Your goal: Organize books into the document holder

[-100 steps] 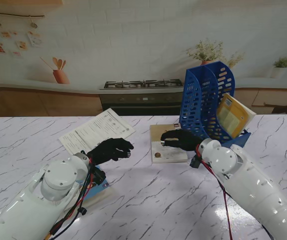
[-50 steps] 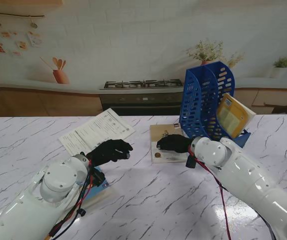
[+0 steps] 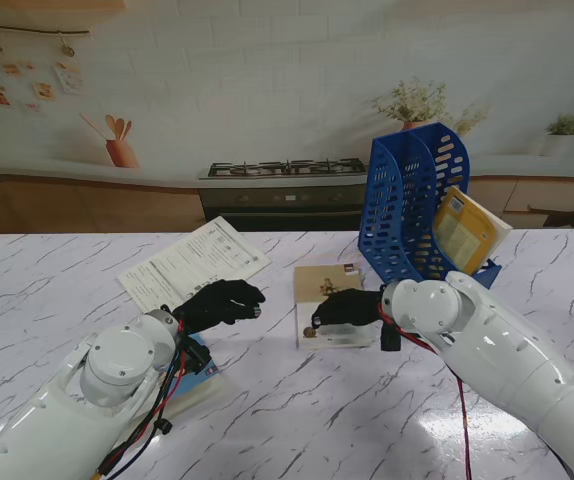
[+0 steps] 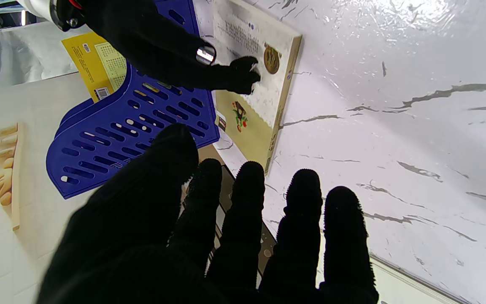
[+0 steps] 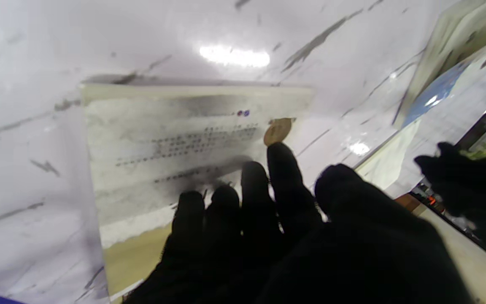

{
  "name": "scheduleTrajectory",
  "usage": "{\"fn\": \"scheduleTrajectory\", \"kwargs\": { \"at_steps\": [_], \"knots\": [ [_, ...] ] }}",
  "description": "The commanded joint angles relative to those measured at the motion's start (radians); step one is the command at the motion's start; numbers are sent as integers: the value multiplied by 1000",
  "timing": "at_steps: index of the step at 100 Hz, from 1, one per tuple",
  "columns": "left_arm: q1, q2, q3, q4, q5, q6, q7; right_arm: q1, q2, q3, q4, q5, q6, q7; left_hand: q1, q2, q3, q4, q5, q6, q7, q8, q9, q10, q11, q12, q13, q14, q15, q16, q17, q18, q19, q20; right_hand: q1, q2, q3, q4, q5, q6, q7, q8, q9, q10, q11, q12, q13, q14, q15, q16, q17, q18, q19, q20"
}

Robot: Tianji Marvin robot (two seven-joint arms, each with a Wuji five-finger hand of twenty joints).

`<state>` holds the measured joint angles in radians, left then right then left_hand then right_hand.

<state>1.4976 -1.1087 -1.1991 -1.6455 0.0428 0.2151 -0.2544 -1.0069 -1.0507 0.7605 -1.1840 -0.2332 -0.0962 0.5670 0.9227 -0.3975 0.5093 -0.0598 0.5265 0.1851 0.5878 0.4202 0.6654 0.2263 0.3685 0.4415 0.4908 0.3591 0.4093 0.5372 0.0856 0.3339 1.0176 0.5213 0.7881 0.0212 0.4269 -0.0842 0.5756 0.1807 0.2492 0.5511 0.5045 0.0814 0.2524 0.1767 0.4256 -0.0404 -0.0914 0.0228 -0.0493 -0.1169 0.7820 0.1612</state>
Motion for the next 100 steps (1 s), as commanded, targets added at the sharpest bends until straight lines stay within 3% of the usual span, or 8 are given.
{"fn": "scheduleTrajectory", "kwargs": {
  "at_steps": [1,35,61,73,78,94,100],
  "knots": [
    [7,-5,1,-6,-7,-17,-8,-72,26,-3,-27,-21,-2,48,33,33,-34,3,17,7,6,4,-10,6,18,2,-5,-22,4,-5,-14,-26,-15,-3,25,42,4,39,28,28,-9,-22,23,39,26,16,75,40,112,50,29,61,60,28],
    [8,-6,4,-7,-10,-17,-7,-315,79,207,-265,-45,4,156,37,45,-52,8,15,14,0,2,-14,8,16,0,-9,-18,4,-5,-18,-24,-15,-3,31,41,-12,39,30,30,-8,-29,25,43,18,13,75,47,114,52,31,66,61,28],
    [4,-7,13,-4,-16,-15,-5,-496,100,331,-428,-65,10,205,36,50,-59,10,14,15,-4,2,-15,11,16,0,-11,-18,4,-5,-19,-24,-14,-3,42,47,-32,39,28,36,-11,-30,23,50,13,10,75,55,110,49,28,75,63,29],
    [2,-7,18,-1,-17,-10,-8,-544,108,357,-470,-35,5,240,39,50,-63,10,15,13,-3,3,-16,10,16,0,-11,-17,5,-5,-20,-24,-15,-3,40,54,-50,40,22,37,-16,-30,15,49,8,8,68,53,106,48,22,75,64,30],
    [2,-7,21,0,-17,-9,-9,-563,109,371,-495,-20,12,246,40,50,-64,10,15,13,-3,3,-16,8,16,0,-11,-17,5,-5,-20,-22,-15,-3,66,64,-107,46,18,35,-26,-24,8,48,5,7,58,50,111,50,13,71,70,31],
    [3,-9,30,5,-25,-2,-6,-629,97,439,-564,-17,-26,190,41,50,-68,10,16,10,-2,4,-15,8,16,0,-10,-15,5,-4,-20,-17,-11,-1,22,36,-164,41,19,23,-25,-18,17,45,7,7,68,54,120,54,22,86,77,33],
    [0,-10,35,11,-29,-1,-8,-655,87,471,-585,-24,-33,145,41,50,-70,11,15,10,-2,5,-14,7,17,1,-7,-14,8,-3,-18,-16,-7,1,11,21,-192,48,28,12,-9,-6,41,49,12,9,82,69,156,75,44,133,109,48]
  ]
}}
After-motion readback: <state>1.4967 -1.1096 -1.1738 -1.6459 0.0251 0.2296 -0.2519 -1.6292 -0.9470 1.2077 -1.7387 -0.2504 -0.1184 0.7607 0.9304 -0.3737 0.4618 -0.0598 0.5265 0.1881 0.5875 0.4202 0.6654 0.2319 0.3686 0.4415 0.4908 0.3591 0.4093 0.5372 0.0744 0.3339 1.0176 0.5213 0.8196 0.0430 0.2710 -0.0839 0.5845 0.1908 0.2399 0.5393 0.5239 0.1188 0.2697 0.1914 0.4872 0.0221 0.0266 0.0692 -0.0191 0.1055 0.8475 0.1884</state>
